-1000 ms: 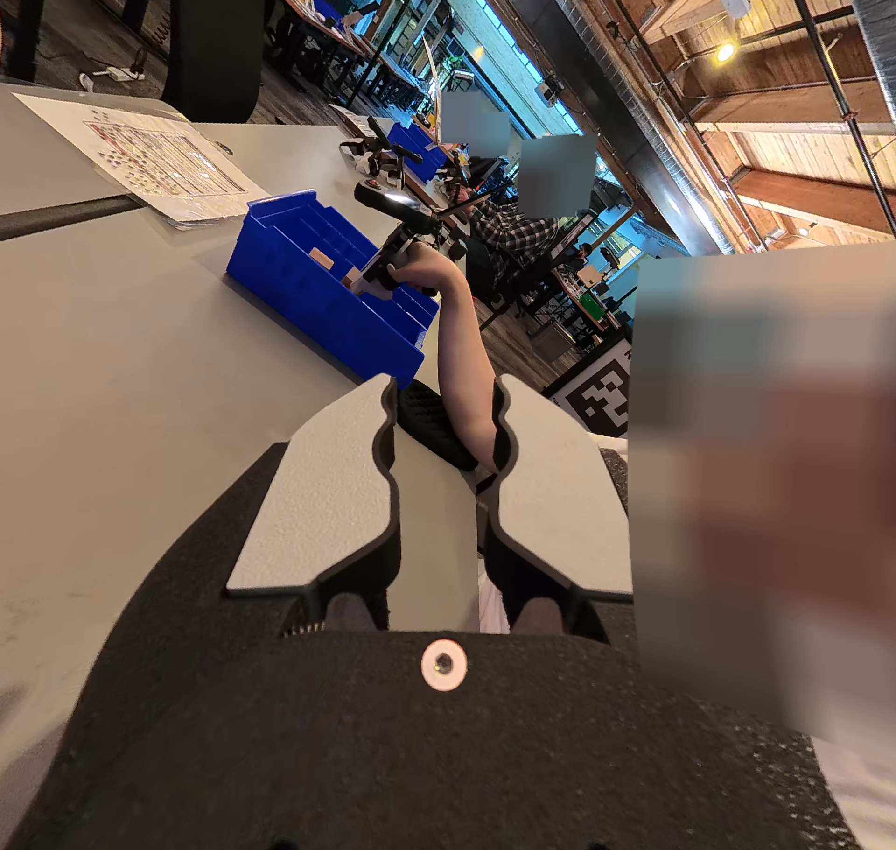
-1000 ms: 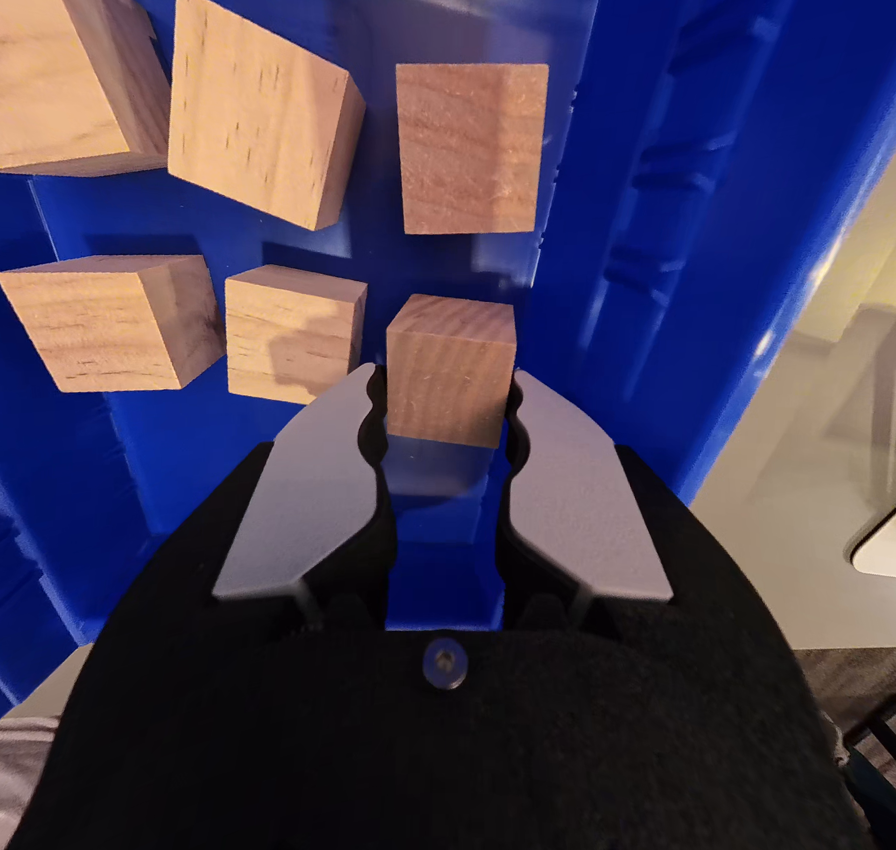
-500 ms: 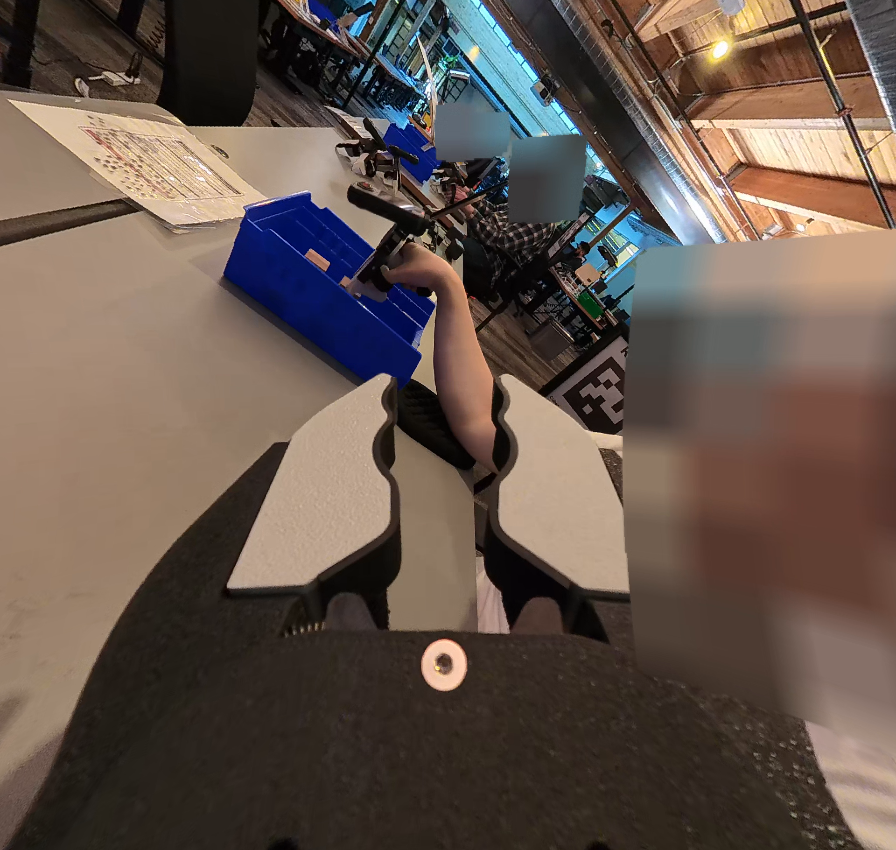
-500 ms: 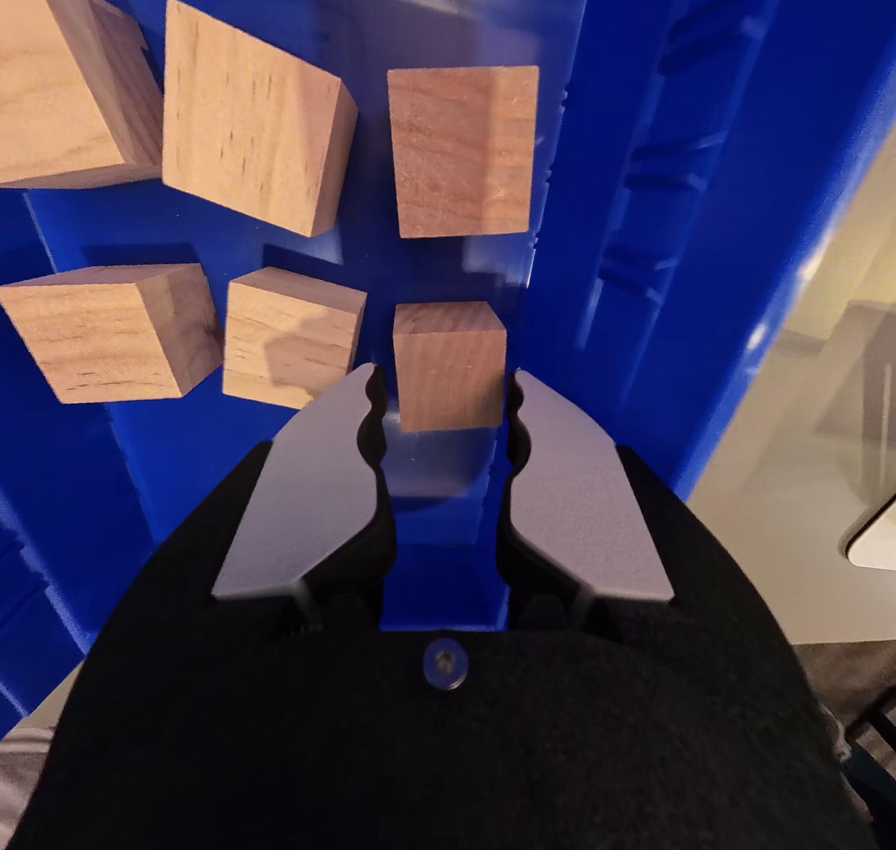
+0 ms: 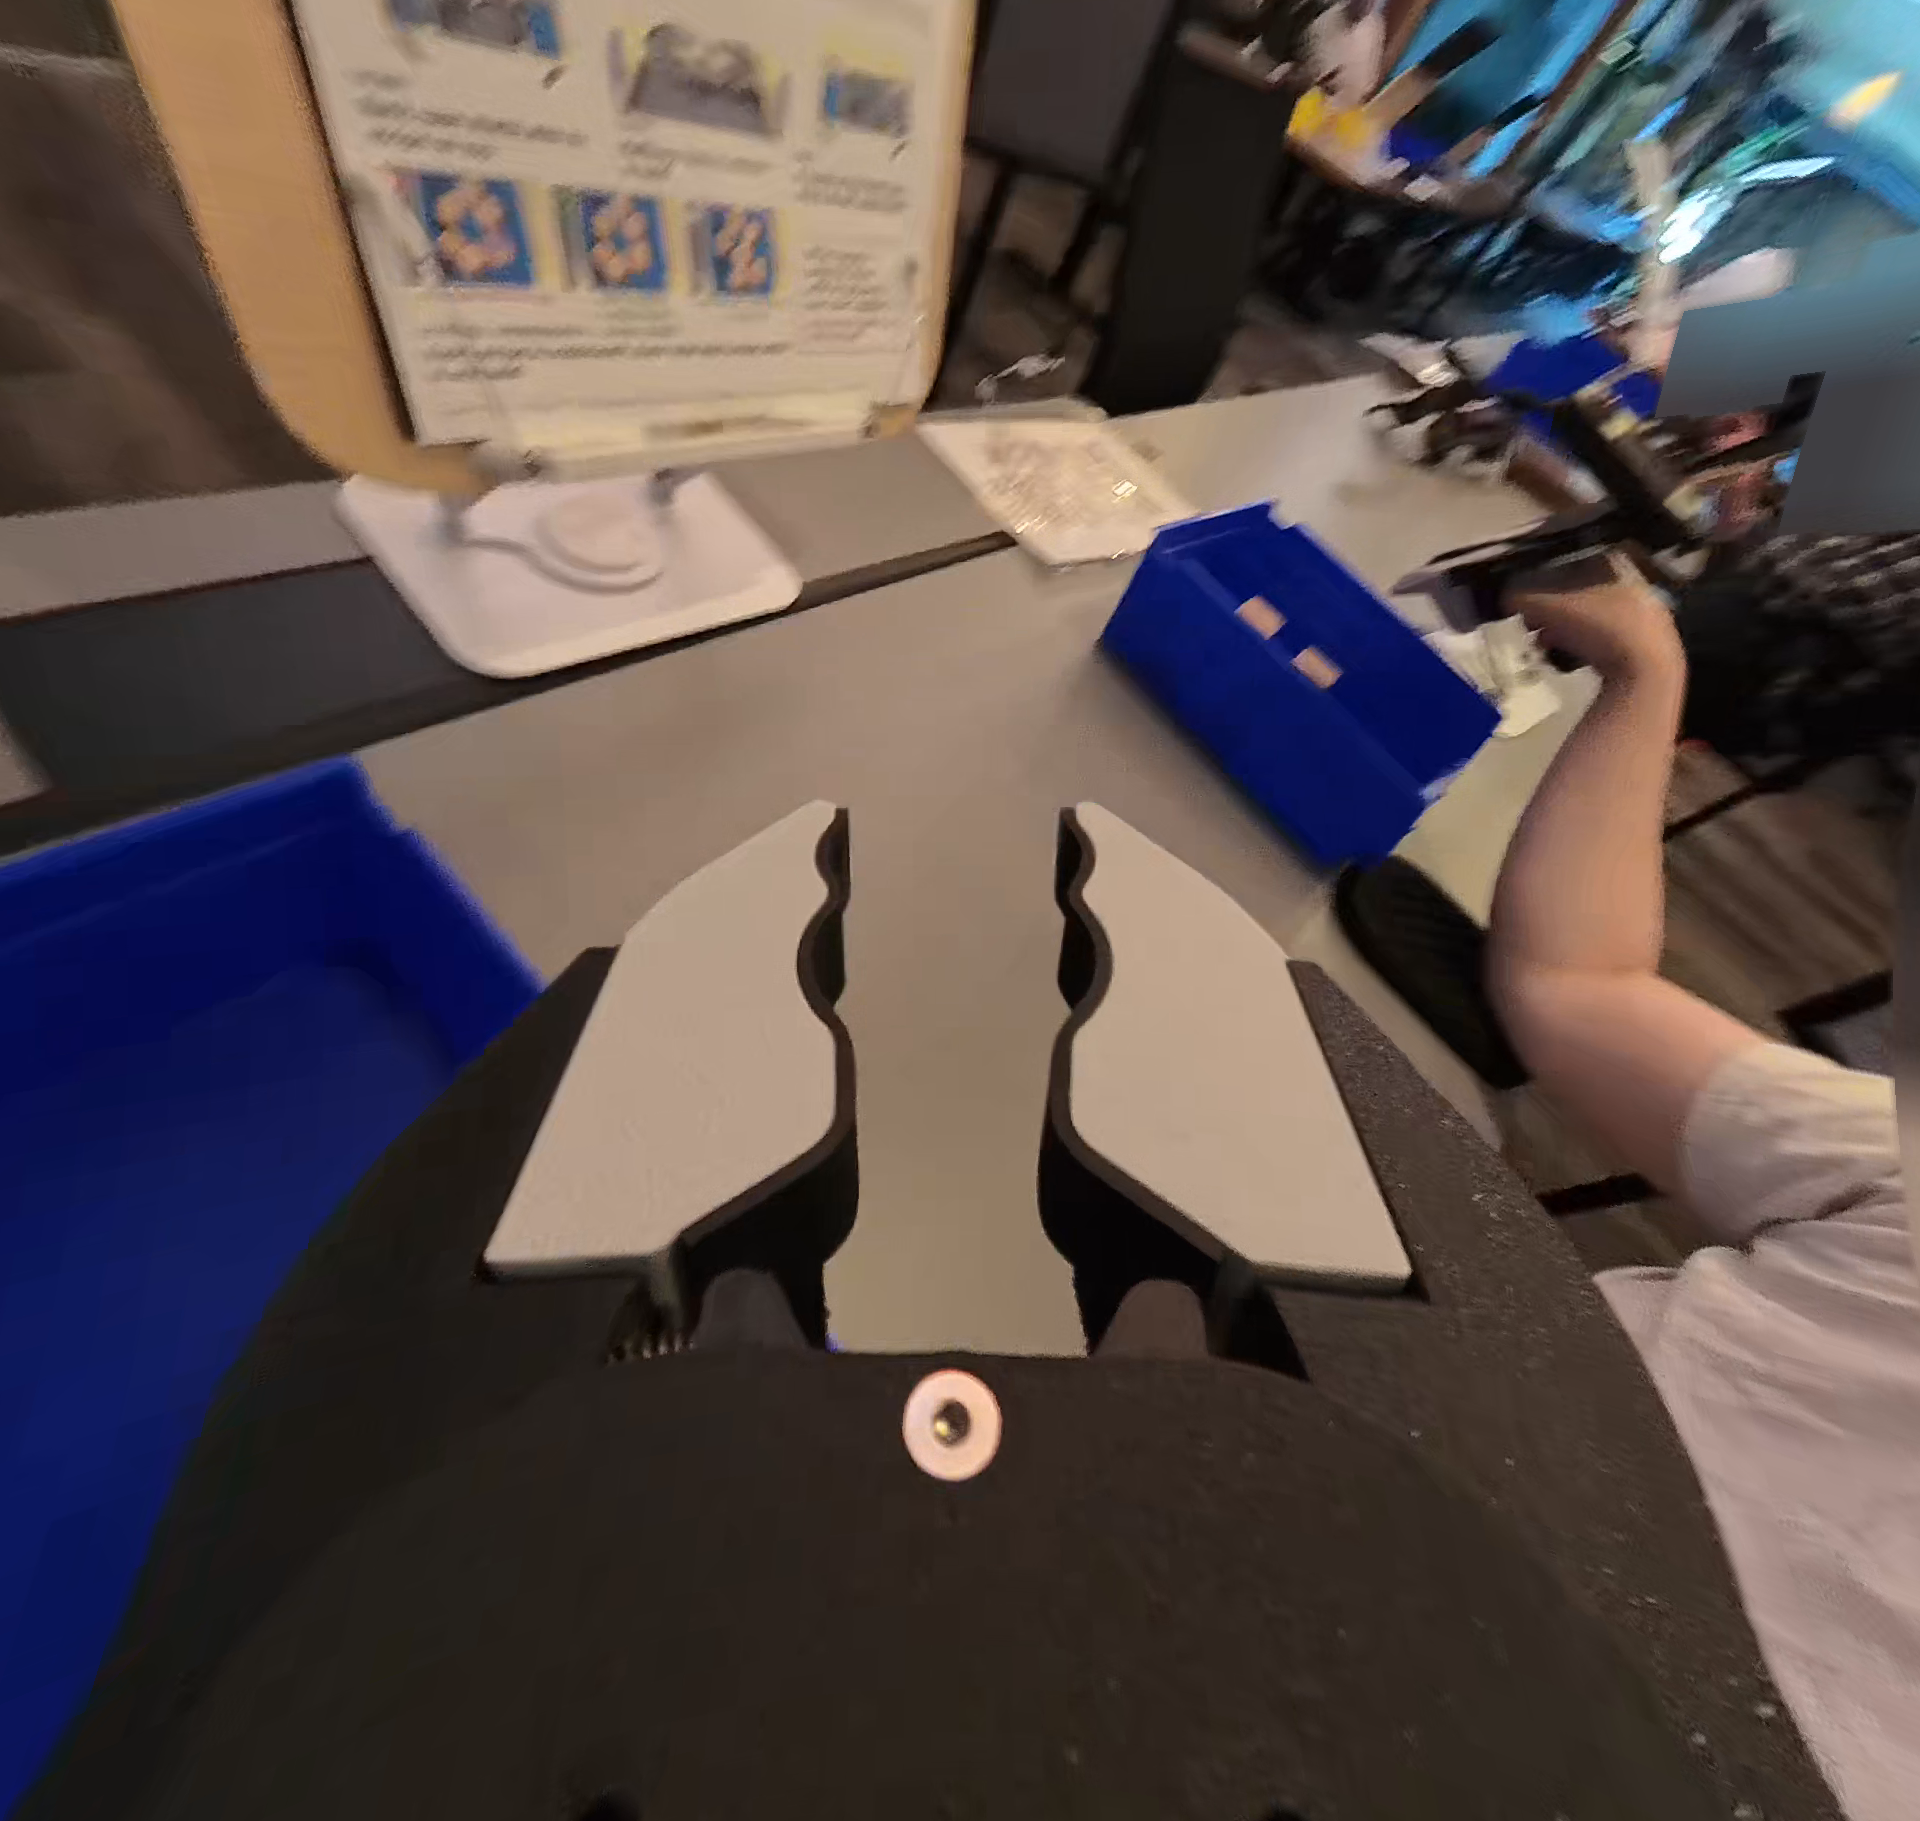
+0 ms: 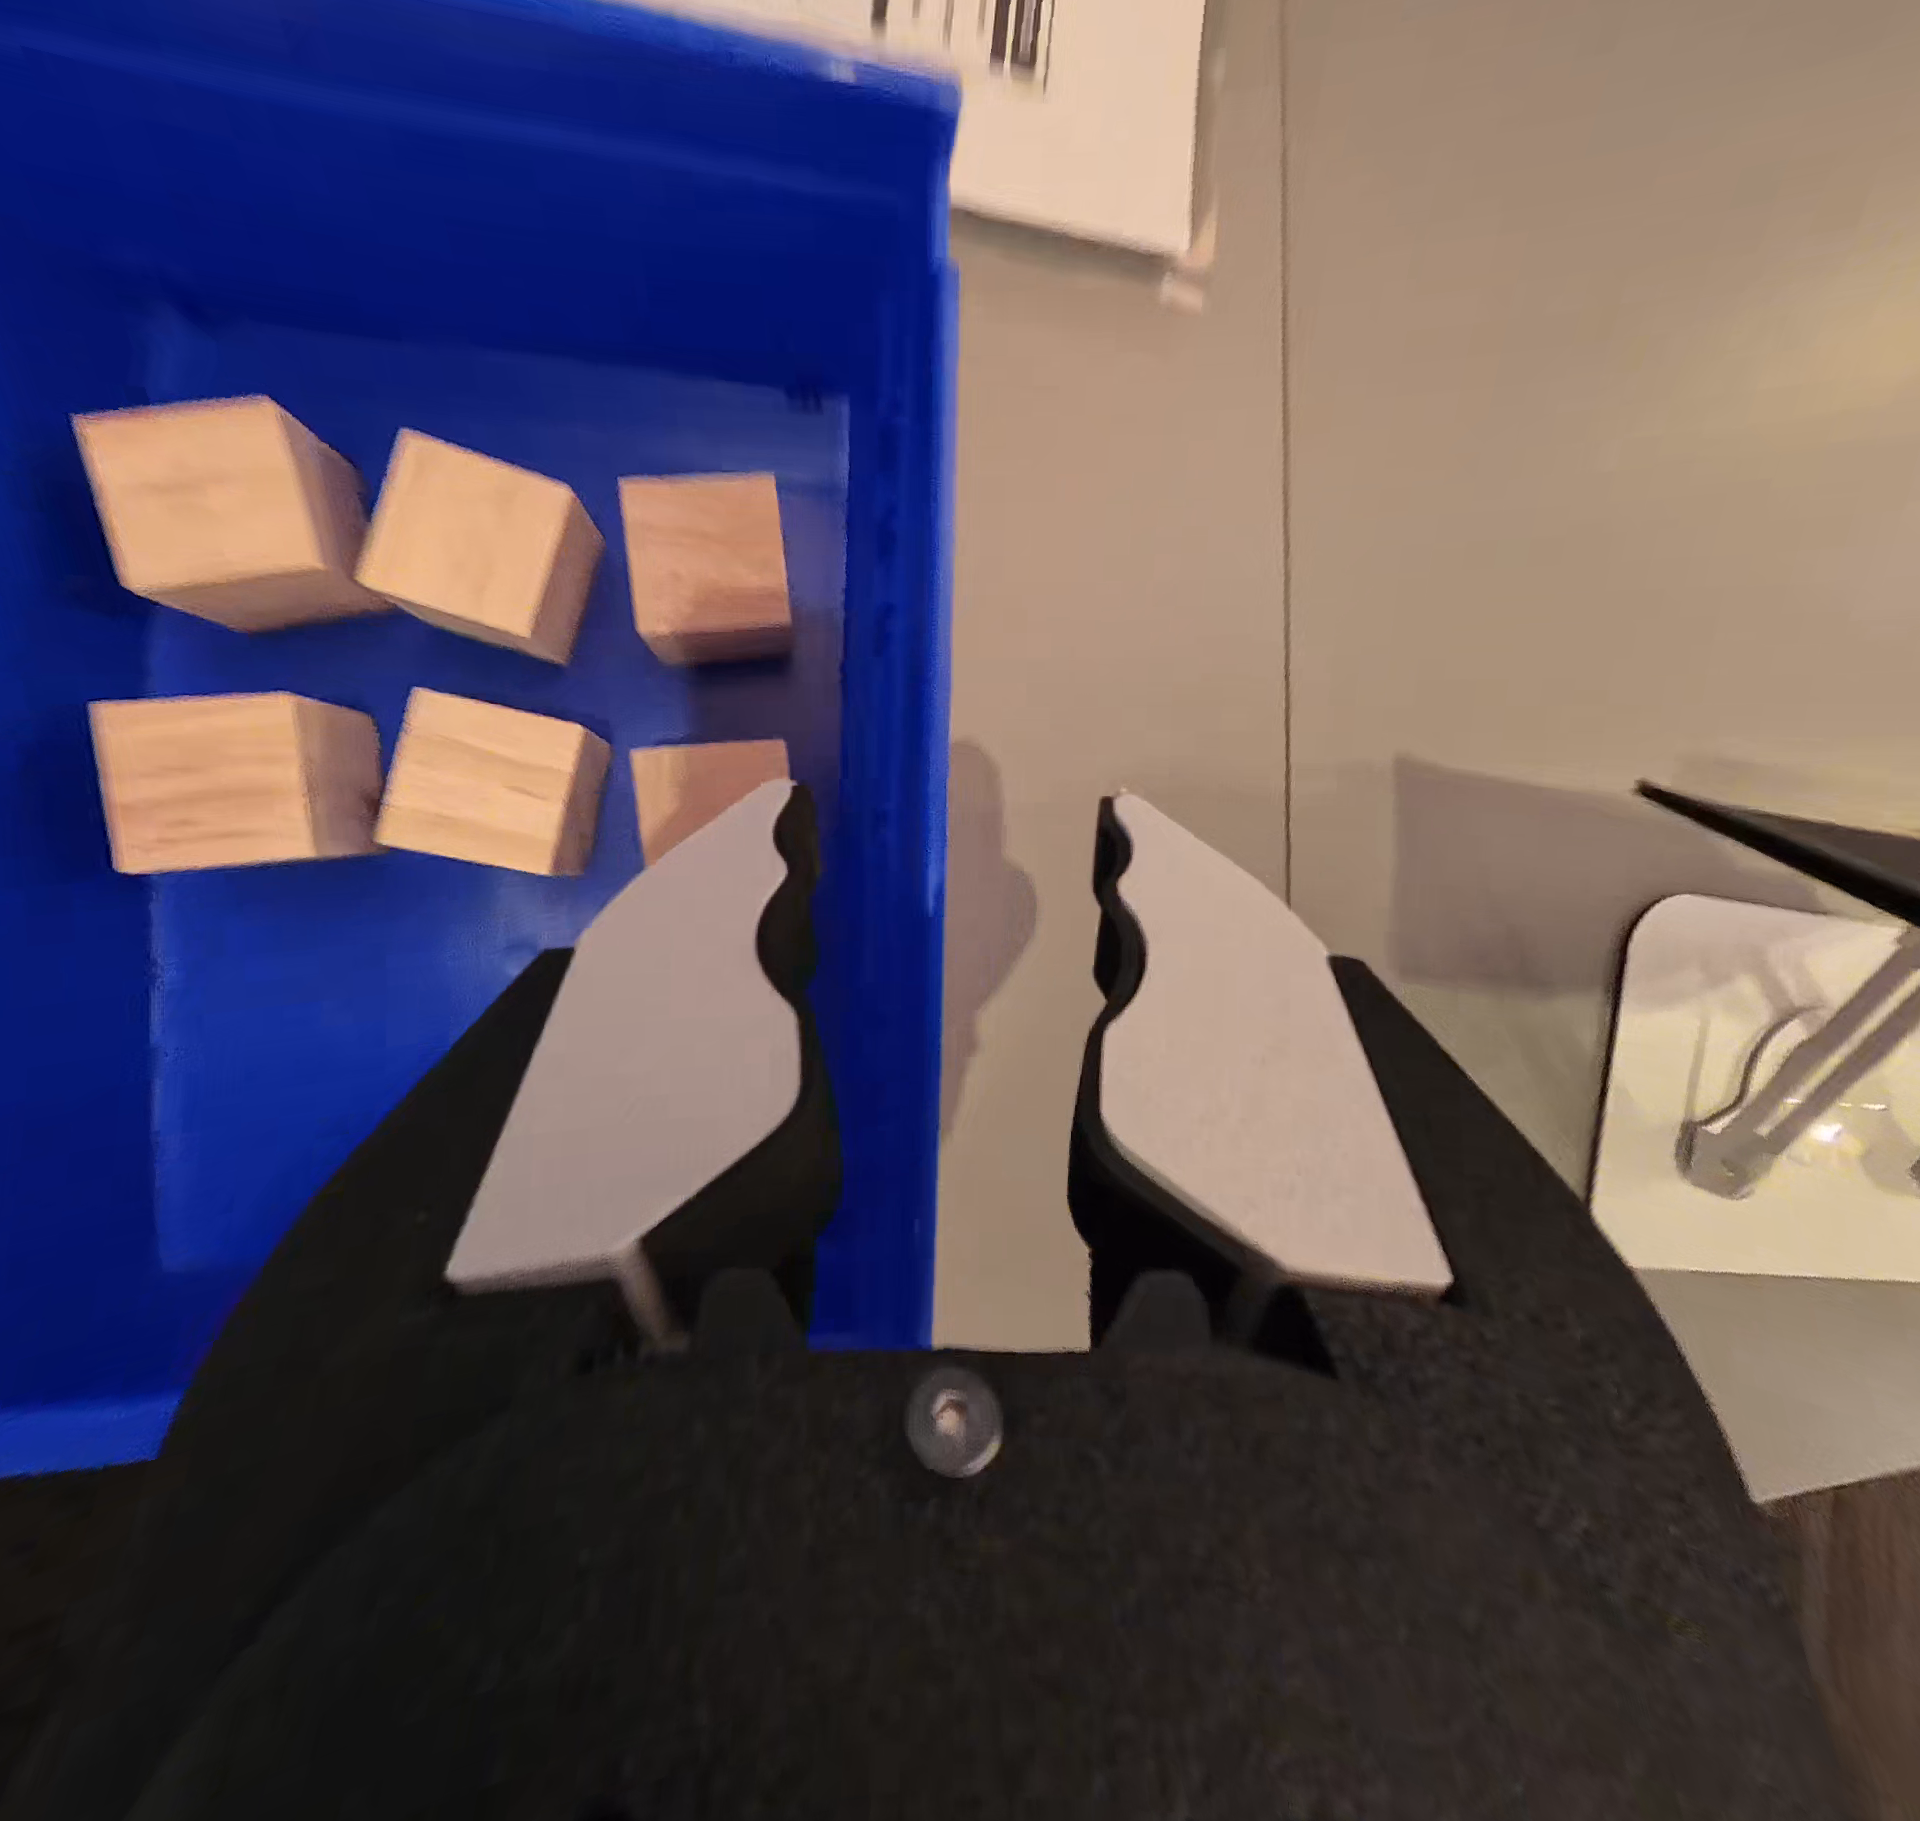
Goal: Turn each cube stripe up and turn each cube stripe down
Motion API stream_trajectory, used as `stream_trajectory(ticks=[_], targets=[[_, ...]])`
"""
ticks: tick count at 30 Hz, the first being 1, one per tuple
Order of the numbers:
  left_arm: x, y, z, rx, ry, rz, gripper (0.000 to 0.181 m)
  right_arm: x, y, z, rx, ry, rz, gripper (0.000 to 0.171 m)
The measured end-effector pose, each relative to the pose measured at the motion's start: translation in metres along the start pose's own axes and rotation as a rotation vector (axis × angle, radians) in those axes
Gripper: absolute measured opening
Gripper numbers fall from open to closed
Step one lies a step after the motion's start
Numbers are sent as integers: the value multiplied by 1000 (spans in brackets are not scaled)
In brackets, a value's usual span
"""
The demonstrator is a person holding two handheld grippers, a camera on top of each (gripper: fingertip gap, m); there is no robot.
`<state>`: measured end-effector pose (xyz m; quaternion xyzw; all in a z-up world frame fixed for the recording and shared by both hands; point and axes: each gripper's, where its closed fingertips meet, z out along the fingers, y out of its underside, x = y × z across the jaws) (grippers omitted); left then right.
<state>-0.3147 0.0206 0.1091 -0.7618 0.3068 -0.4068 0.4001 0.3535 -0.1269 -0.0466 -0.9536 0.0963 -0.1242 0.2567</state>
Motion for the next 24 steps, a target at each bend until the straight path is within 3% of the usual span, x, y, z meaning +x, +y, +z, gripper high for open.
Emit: stream_trajectory(ticks=[7, 9, 11, 20, 24], targets=[[-48, 27, -9, -126, -161, -95, 40, -11, 25, 46, -132, -153, 45, 26], [-65, 39, -3, -191, -214, -95, 65, -16, 30, 53, -160, -185, 24, 19], [-78, 50, 5, -251, -249, -86, 76, -22, 39, 60, -239, -219, -12, 14], [-128, 100, 34, -531, -492, -159, 74, -27, 40, 60, -254, -265, 15, 7], [-126, 119, 55, -626, -487, -183, 68, -27, 40, 60, -259, -259, 6, 8]])
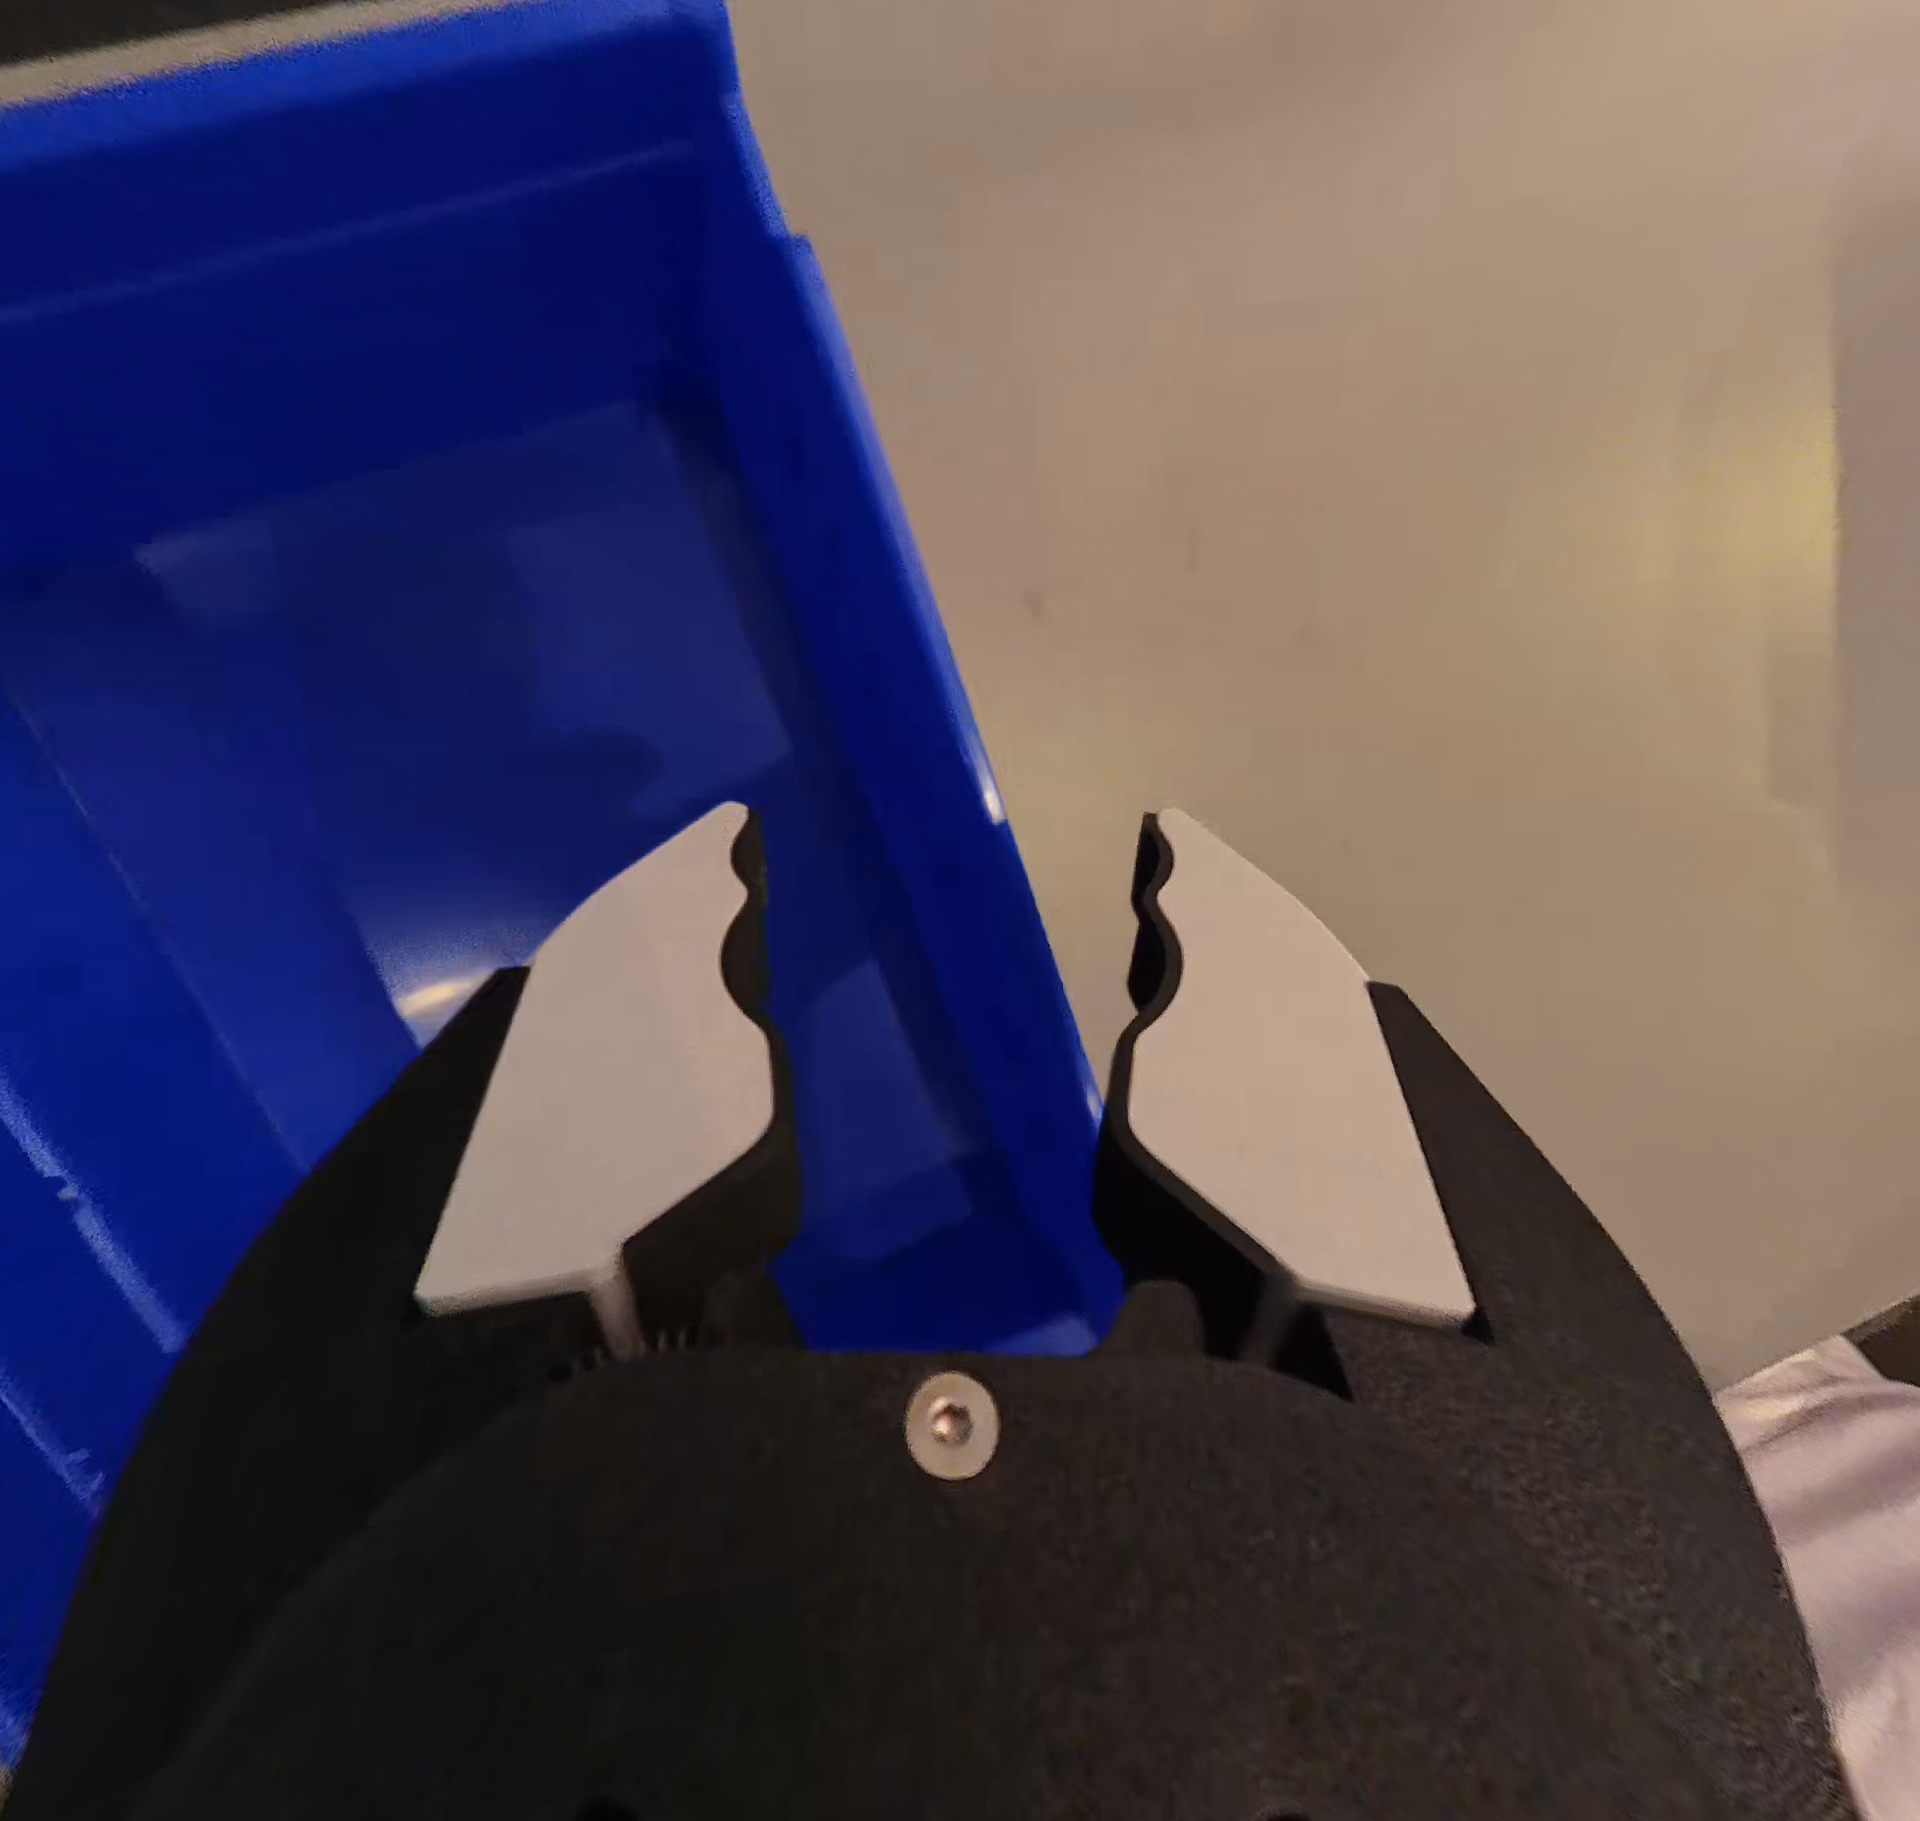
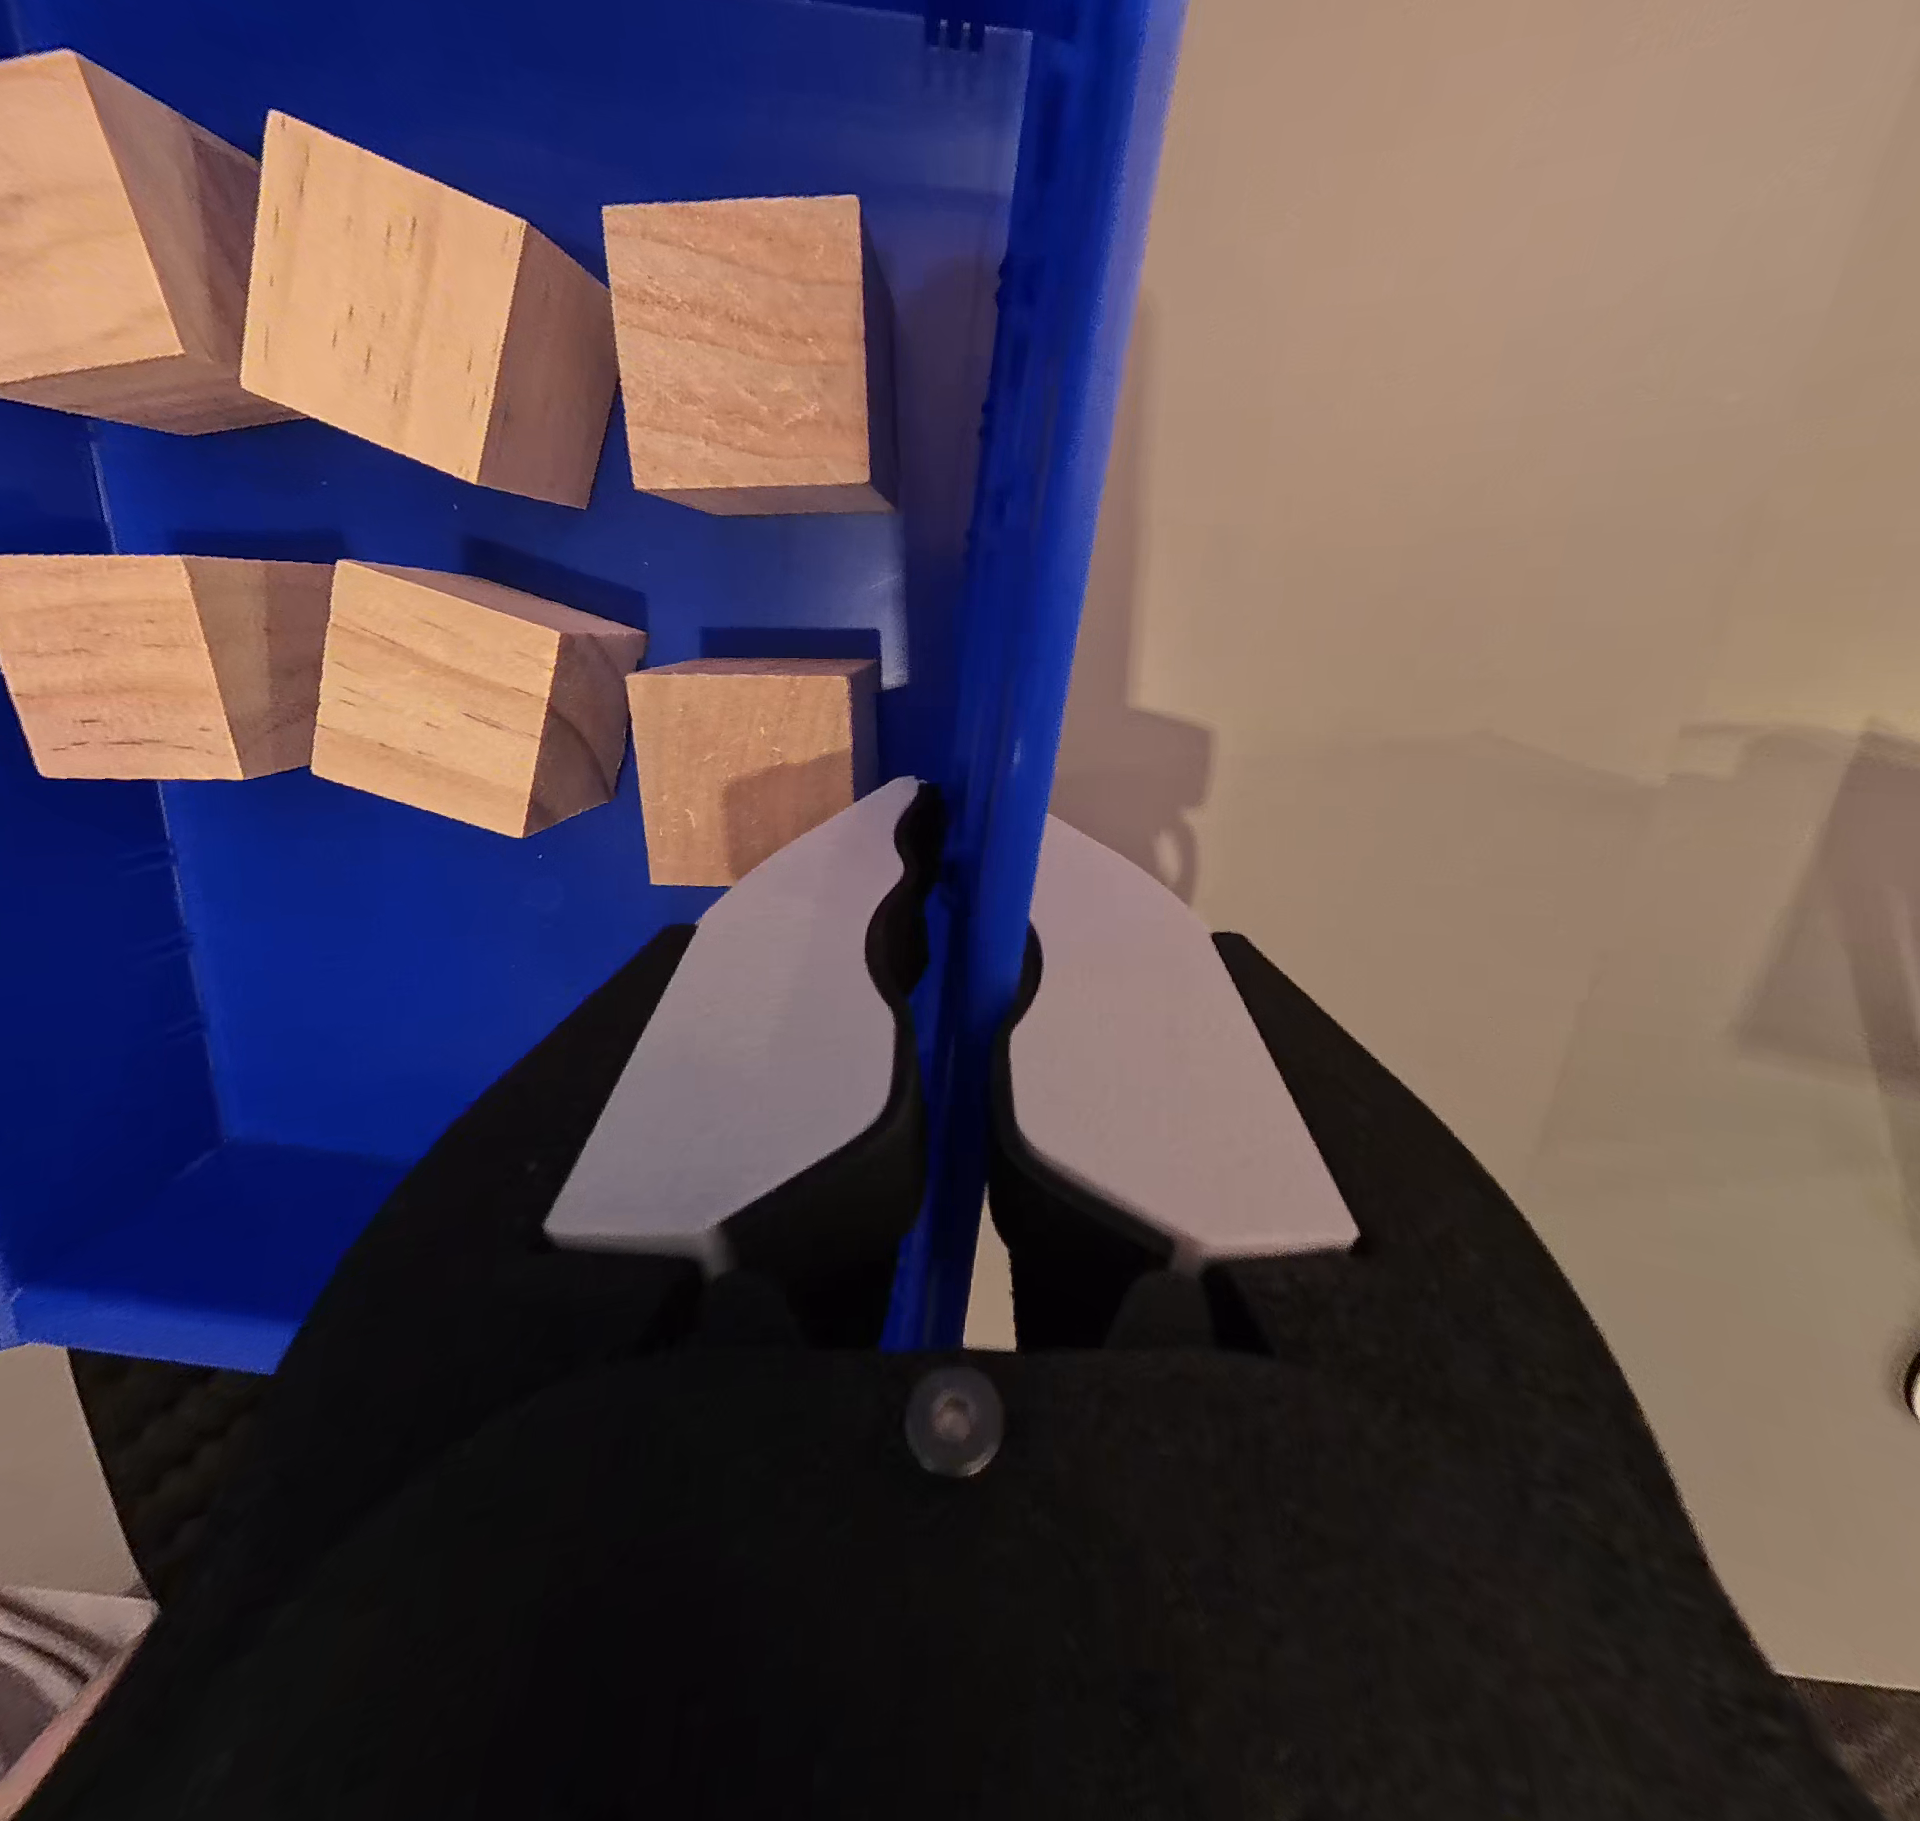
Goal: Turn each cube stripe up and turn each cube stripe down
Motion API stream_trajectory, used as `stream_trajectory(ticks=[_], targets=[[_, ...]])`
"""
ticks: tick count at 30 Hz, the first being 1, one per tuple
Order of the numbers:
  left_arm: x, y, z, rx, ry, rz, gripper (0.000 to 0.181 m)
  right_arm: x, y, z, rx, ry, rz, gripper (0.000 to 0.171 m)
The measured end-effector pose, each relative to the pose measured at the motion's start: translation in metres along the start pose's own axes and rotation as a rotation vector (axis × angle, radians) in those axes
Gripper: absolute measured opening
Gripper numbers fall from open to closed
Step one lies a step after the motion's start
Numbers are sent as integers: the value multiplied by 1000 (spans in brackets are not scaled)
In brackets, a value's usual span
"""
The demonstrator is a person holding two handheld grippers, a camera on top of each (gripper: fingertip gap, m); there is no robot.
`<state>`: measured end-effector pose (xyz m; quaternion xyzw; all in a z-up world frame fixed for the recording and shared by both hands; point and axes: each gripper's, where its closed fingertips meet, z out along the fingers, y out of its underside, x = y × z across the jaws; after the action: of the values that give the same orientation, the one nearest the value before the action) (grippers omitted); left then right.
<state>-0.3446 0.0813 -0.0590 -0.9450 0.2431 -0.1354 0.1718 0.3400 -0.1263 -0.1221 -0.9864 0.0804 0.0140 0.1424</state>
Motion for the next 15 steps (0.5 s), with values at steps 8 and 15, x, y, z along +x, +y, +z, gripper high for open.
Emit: stream_trajectory(ticks=[8, 15], targets=[[1, 20, 40, -223, -211, 91, 32, -3, -2, 1, 3, 6, -56, 8], [14, 20, 47, -272, -367, 198, 19, -18, -6, 3, -29, -9, -54, 8]])
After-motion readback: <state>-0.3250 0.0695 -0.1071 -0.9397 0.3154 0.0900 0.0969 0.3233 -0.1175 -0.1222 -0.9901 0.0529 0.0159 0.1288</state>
